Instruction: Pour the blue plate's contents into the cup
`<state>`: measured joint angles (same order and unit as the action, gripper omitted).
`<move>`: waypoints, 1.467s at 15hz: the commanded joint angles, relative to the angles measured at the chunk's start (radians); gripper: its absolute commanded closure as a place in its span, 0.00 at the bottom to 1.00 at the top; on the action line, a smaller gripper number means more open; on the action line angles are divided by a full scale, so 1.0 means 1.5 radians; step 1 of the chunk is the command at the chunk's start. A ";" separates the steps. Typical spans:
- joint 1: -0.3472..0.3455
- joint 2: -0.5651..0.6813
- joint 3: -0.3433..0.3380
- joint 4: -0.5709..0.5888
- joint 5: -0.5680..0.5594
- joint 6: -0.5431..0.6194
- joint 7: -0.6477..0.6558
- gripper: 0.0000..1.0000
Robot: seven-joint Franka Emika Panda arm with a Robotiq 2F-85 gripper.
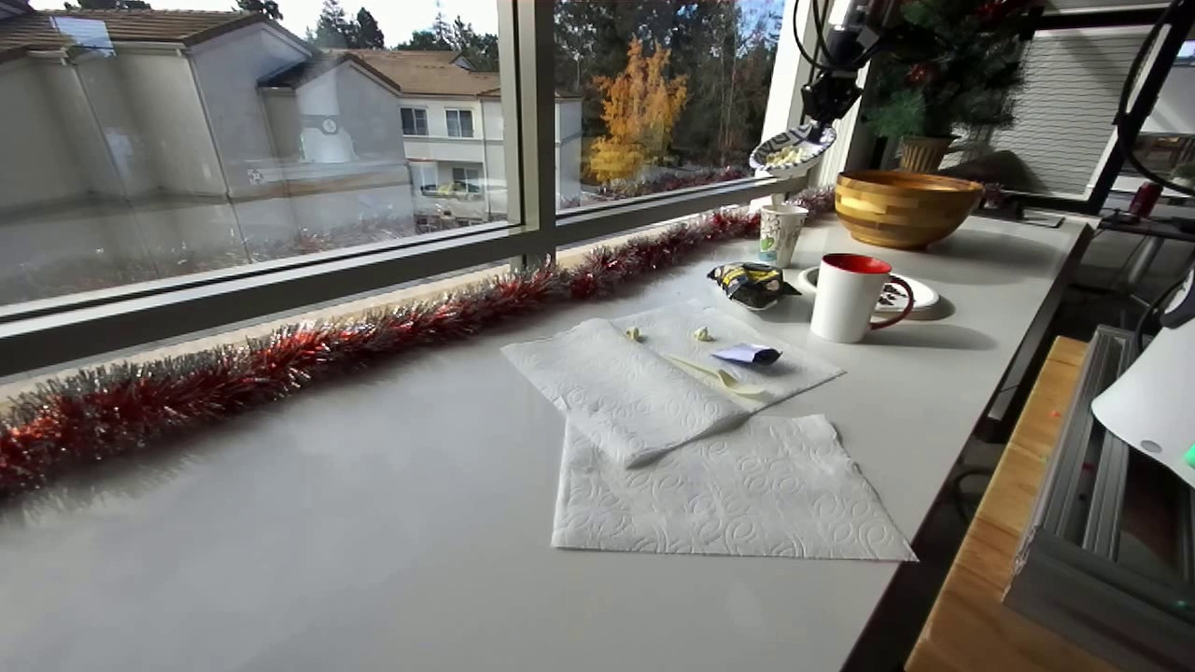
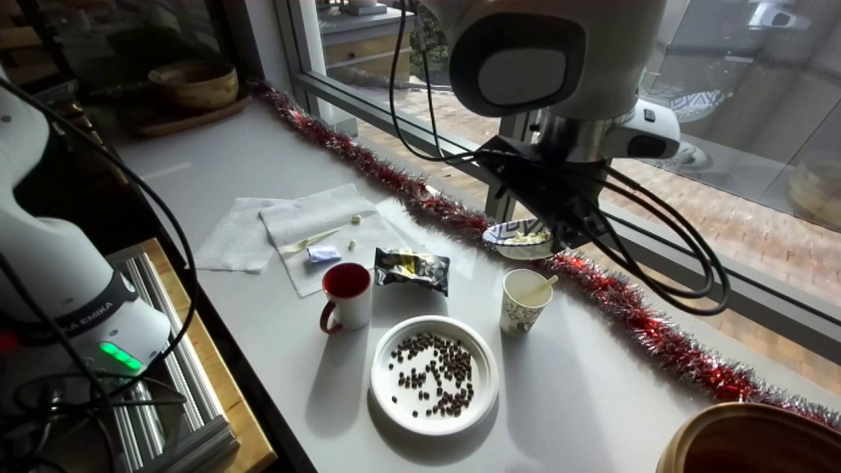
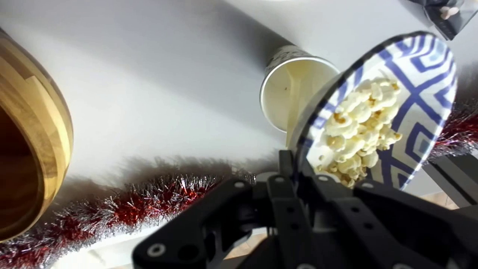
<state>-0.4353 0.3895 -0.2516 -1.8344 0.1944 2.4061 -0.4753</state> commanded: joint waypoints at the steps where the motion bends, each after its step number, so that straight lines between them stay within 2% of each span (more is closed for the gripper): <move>1: 0.000 0.007 0.004 -0.030 -0.068 0.099 -0.021 0.96; 10: -0.016 0.012 0.036 -0.102 -0.143 0.300 -0.107 0.96; 15: -0.006 0.007 0.014 -0.131 -0.210 0.394 -0.089 0.96; 22: 0.008 0.010 -0.028 -0.153 -0.286 0.477 -0.063 0.96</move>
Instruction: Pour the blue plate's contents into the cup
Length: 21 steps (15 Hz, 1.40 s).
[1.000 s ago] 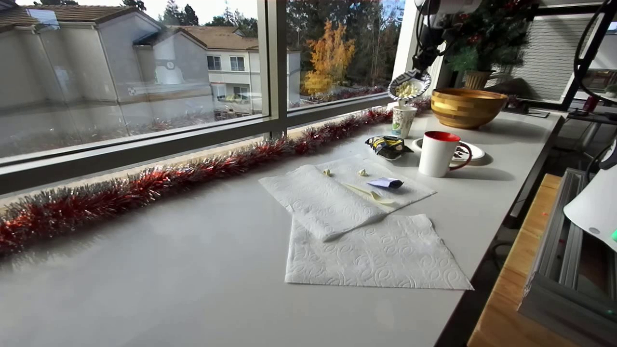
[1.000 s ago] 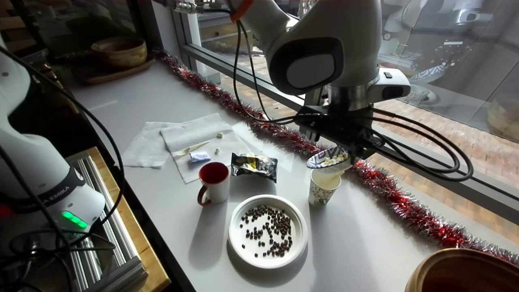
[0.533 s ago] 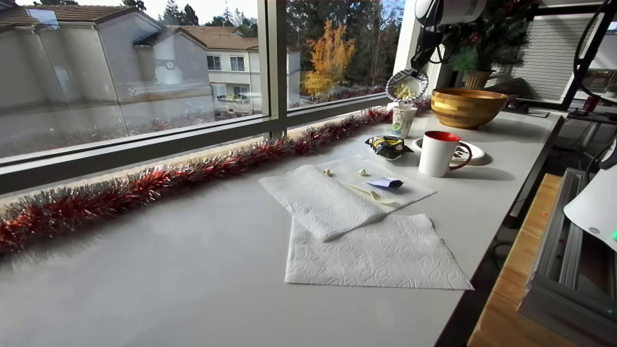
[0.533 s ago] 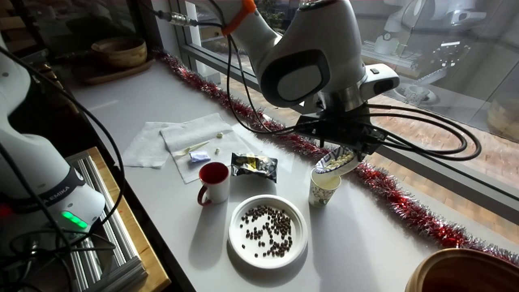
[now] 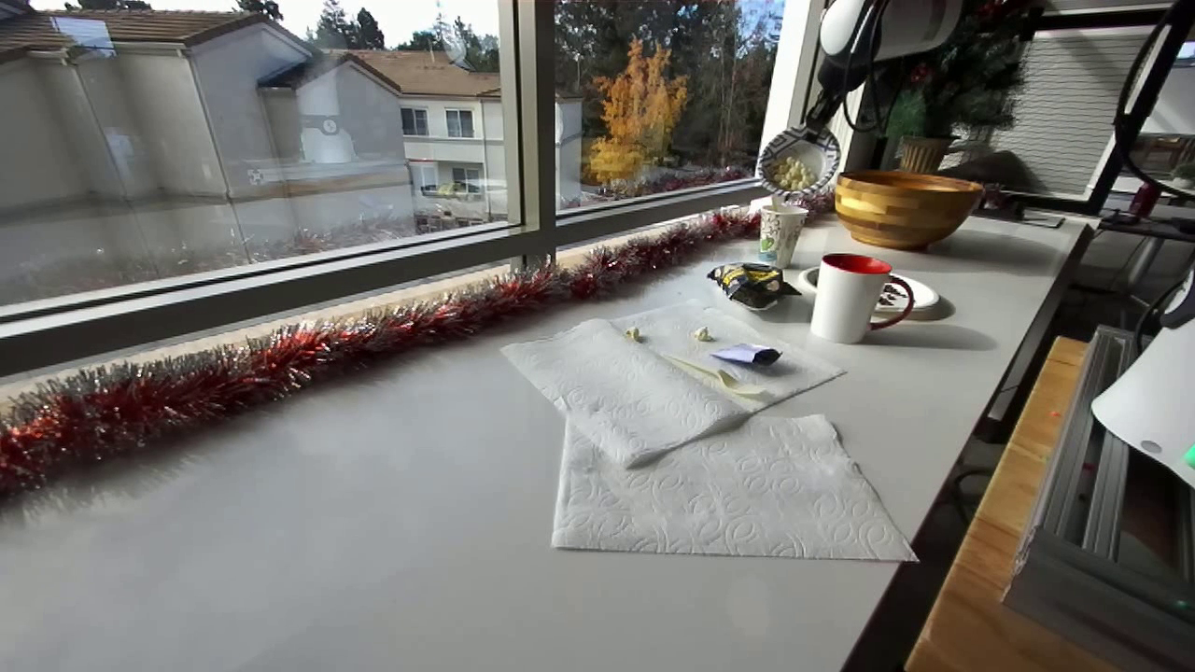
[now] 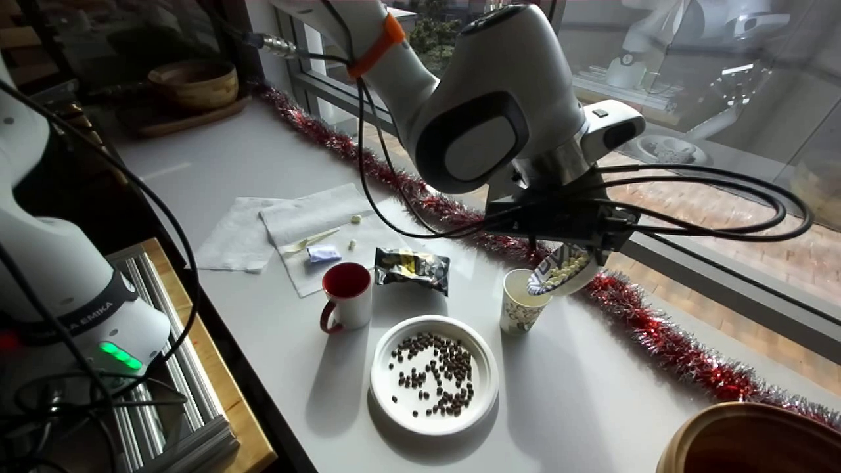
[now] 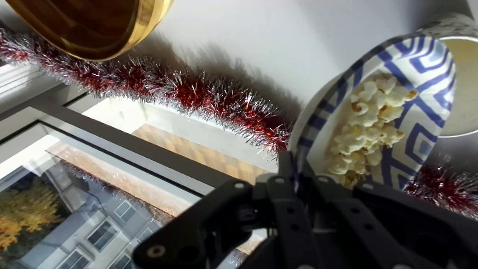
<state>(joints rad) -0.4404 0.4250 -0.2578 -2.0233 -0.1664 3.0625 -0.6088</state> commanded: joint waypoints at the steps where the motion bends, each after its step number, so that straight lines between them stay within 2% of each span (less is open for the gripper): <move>1: 0.017 -0.014 -0.035 -0.030 -0.056 0.050 0.034 0.96; 4: 0.041 -0.015 -0.074 -0.045 -0.084 0.084 0.063 0.96; 7: 0.106 -0.018 -0.147 -0.069 -0.063 0.107 0.066 0.96; 12: 0.198 -0.016 -0.232 -0.103 -0.049 0.131 0.082 0.96; 18: 0.285 -0.002 -0.289 -0.121 -0.037 0.139 0.130 0.96; 21: 0.320 0.011 -0.317 -0.124 -0.036 0.167 0.151 0.96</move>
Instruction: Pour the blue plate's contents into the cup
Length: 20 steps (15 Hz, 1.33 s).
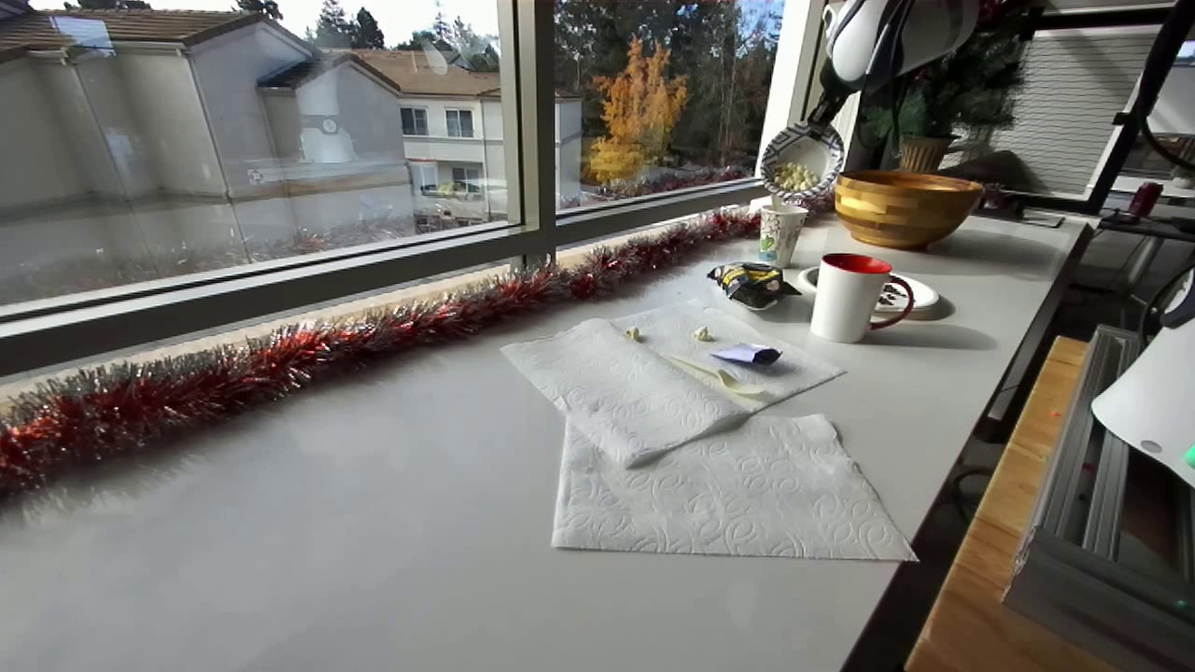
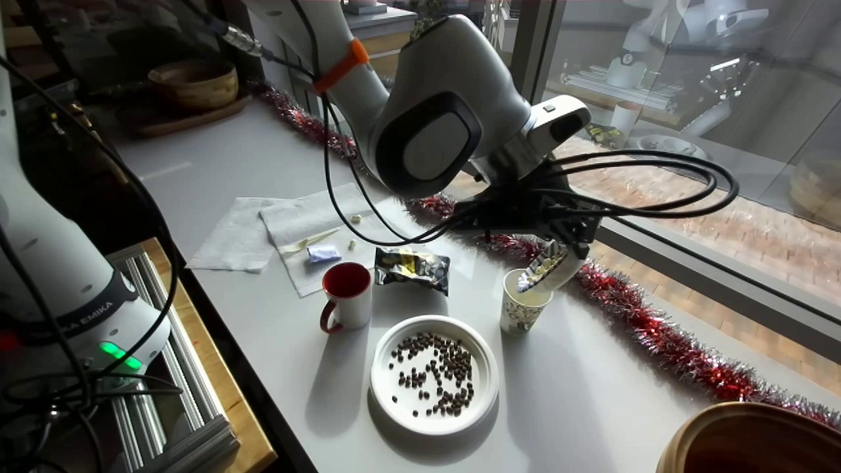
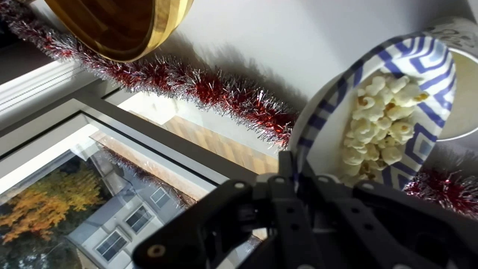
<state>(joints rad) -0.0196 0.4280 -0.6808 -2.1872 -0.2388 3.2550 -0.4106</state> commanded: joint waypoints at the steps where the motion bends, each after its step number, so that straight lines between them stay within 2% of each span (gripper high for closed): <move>1: 0.052 0.015 -0.048 -0.016 0.013 0.053 0.024 0.96; 6: 0.100 0.051 -0.100 -0.018 0.024 0.111 0.035 0.96; 11: 0.127 0.096 -0.135 -0.016 0.041 0.159 0.036 0.96; 14: 0.134 0.121 -0.145 -0.017 0.051 0.189 0.035 0.96; 19: 0.131 0.145 -0.132 -0.029 0.099 0.232 -0.003 0.96; 20: 0.142 0.153 -0.144 -0.033 0.114 0.235 -0.010 0.96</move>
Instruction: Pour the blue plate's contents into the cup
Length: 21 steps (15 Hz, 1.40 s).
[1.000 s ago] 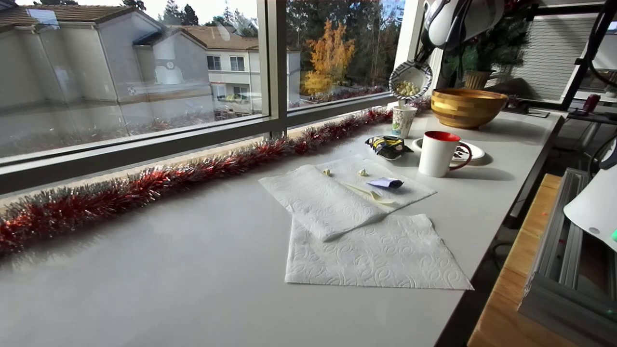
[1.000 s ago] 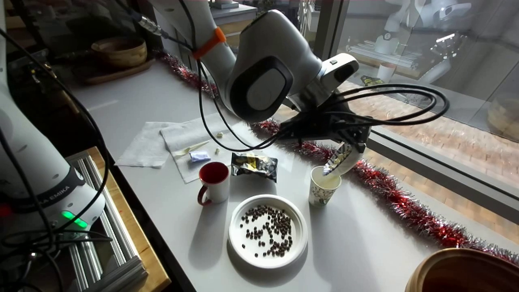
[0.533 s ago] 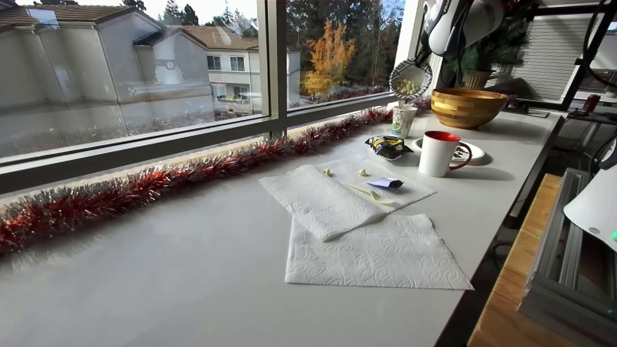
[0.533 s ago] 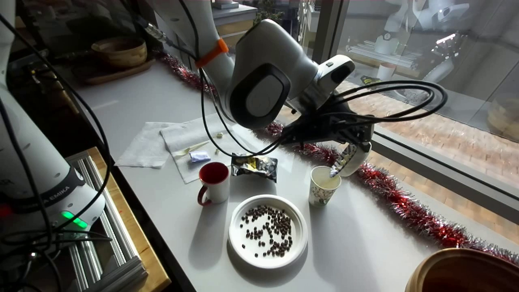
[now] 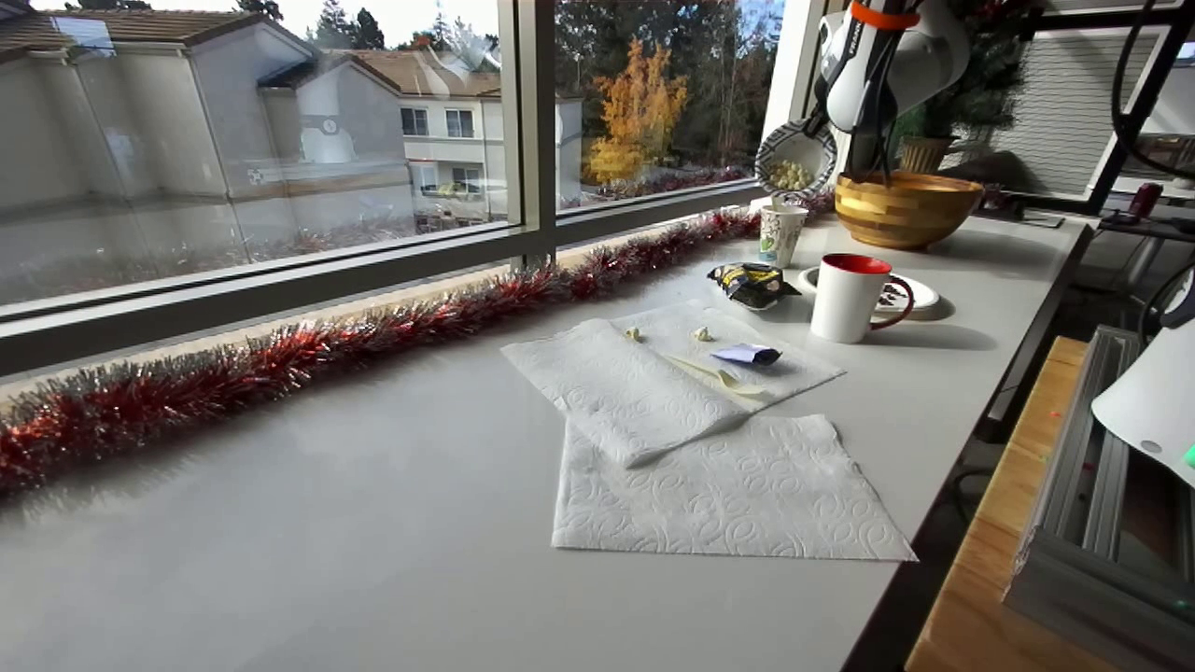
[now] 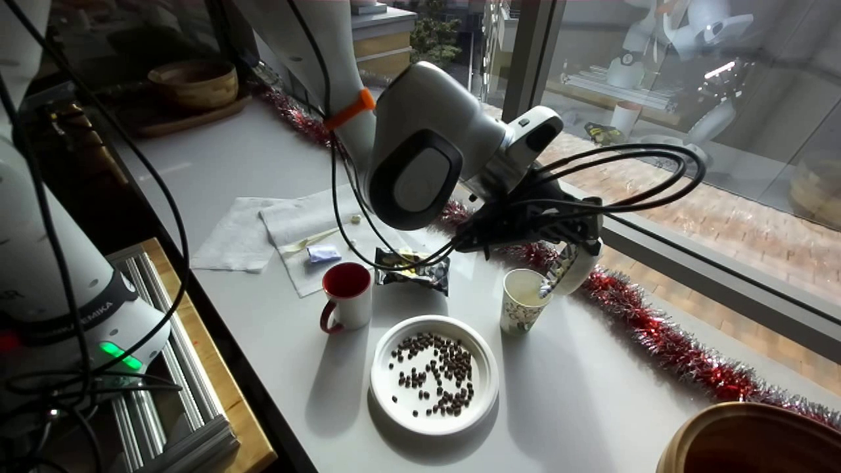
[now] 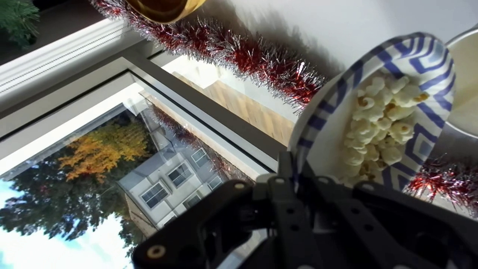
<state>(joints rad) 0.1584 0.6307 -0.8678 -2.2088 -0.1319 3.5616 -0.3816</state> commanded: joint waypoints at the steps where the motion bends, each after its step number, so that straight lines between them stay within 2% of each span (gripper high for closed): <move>1: -0.007 0.000 0.012 -0.002 0.025 0.007 -0.024 0.96; 21: 0.014 0.008 -0.001 -0.019 0.040 0.028 -0.039 0.98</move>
<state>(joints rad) 0.1719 0.6521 -0.8704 -2.2220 -0.0972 3.5838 -0.4036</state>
